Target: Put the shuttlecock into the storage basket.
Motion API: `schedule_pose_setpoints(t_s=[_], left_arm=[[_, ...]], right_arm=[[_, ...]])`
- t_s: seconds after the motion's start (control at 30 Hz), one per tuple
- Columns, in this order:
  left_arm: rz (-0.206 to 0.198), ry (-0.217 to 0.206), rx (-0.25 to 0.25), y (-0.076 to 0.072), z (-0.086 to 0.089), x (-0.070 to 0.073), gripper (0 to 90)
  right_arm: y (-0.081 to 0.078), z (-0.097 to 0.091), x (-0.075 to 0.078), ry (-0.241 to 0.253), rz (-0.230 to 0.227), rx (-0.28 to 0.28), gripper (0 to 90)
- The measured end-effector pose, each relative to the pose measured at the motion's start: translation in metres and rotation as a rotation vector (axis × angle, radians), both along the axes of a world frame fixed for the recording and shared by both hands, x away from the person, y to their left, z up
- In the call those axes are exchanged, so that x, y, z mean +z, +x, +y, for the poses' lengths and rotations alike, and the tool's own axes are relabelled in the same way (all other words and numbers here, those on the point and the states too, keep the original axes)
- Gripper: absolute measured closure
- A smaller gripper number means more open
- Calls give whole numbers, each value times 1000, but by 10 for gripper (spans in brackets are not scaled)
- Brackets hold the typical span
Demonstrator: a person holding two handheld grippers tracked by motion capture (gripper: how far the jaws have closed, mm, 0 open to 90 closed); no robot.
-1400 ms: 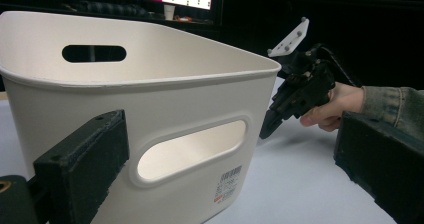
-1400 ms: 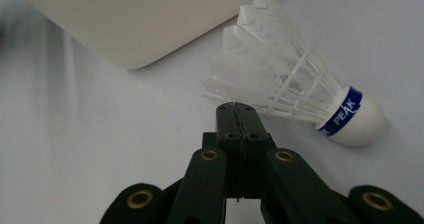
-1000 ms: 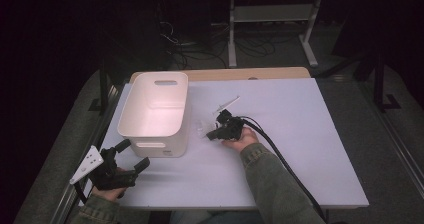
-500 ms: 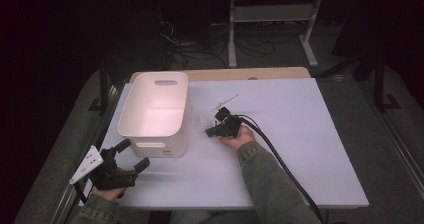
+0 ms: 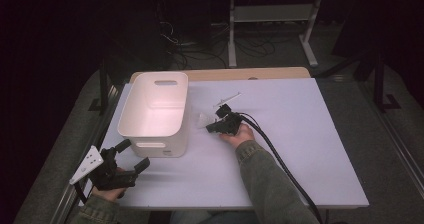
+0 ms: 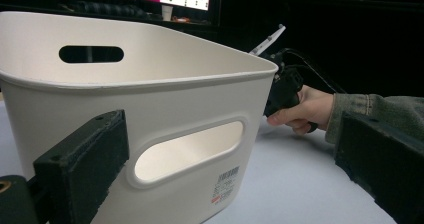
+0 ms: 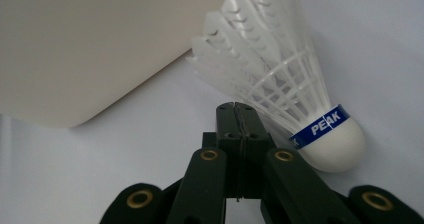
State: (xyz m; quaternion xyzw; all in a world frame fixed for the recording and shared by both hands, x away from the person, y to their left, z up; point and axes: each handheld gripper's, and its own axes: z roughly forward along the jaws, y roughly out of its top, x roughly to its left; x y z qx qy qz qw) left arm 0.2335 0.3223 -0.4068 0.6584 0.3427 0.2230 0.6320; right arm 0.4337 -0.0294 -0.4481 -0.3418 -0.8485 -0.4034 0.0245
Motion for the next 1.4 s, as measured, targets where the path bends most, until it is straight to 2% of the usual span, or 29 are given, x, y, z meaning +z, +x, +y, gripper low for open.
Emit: schedule_pose_setpoints(t_s=[0.2,0.3,0.53,0.8,0.83,0.93,0.97,1.1,1.13,1.17,1.2,1.23,1.27,1.3,1.33,1.4], left_arm=[[1,-1,-1,0,0,0,8],[1,-1,0,0,0,0,8],[0,1,0,0,0,0,8],[-1,1,1,0,0,0,8],[0,0,1,0,0,0,8],[1,2,2,0,0,0,8],[0,3,2,0,0,0,8],[1,3,3,0,0,0,8],[3,3,3,0,0,0,8],[3,3,3,0,-1,0,8],[0,4,2,0,0,0,8],[1,2,3,0,0,0,8],[1,2,3,0,0,0,8],[0,2,3,0,0,0,8],[0,2,3,0,0,0,8],[1,2,2,0,0,0,8]], right_arm=[[1,-1,2,27,8,-7,886],[1,-1,2,18,0,-3,886],[0,-3,8,36,-2,-3,885],[-3,-11,22,46,-22,8,787],[-2,-14,27,58,-27,1,747],[-2,-18,31,64,-35,1,710],[-1,-21,35,54,-41,-6,617],[1,-26,39,49,-55,-3,541],[0,-27,41,60,-35,-11,500],[1,-29,42,44,-38,-11,446],[1,-29,42,44,-38,-11,446],[3,-30,43,32,-42,-9,387],[3,-30,43,32,-42,-9,387],[4,-32,45,24,-54,-19,312],[4,-32,45,24,-54,-19,312],[5,-33,45,19,-64,-18,203]])
